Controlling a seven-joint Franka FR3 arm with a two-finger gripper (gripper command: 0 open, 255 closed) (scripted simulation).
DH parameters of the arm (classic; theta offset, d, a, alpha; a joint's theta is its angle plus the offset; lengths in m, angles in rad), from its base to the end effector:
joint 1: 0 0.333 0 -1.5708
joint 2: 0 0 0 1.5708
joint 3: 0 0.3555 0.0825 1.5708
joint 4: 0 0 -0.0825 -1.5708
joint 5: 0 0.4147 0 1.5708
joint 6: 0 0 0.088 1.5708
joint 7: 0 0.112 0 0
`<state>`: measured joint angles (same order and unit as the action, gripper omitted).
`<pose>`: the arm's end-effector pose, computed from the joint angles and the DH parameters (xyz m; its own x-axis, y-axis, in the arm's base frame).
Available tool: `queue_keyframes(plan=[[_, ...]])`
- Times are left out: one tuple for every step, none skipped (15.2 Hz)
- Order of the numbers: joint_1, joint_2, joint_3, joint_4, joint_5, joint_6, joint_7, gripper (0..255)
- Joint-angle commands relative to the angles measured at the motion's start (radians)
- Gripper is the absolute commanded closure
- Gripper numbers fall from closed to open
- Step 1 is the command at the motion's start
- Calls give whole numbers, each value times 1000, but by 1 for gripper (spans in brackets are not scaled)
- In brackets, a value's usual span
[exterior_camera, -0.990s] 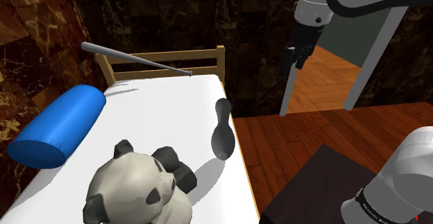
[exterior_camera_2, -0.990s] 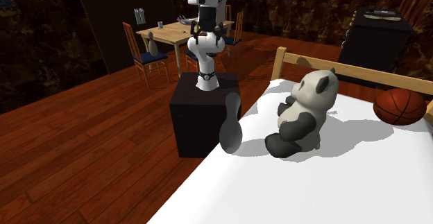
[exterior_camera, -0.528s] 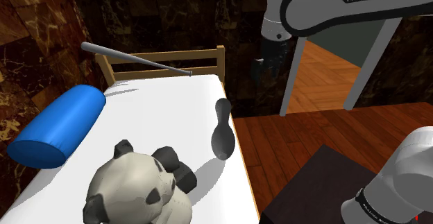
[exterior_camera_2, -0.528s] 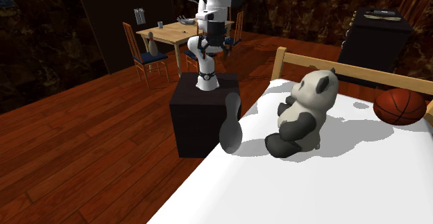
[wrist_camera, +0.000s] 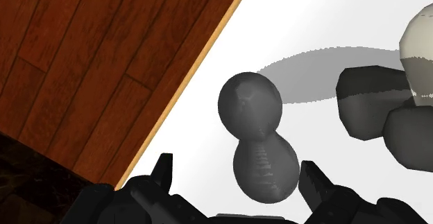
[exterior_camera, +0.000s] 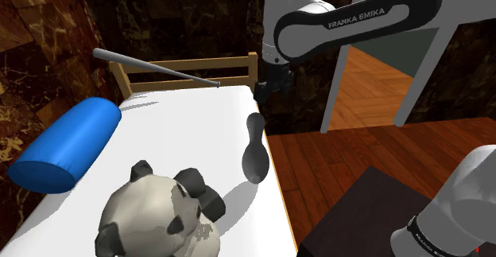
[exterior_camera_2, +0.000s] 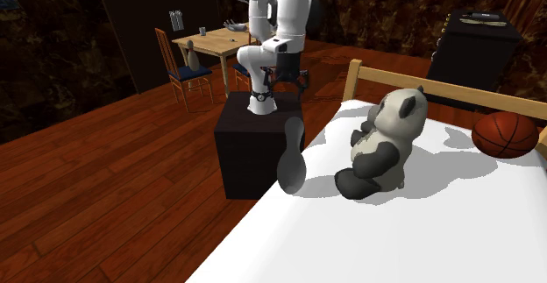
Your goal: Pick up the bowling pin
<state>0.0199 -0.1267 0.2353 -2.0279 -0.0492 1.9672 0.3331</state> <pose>0.5336 0.1407 0.5318 0.9948 -0.0588 0.0829 -0.0632 -0.9967 0.0516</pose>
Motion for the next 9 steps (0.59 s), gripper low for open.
queue_keyframes(plan=[[3,74,10,47,-17,16,27,0],[6,115,16,76,-27,20,43,0],[10,155,21,107,-37,24,58,0],[15,196,25,139,-48,26,74,0],[20,237,27,173,-59,26,88,0],[23,254,28,187,-63,26,94,0],[24,257,27,178,-65,39,96,0],[24,260,27,168,-66,52,97,0],[24,264,26,159,-68,64,99,0]])
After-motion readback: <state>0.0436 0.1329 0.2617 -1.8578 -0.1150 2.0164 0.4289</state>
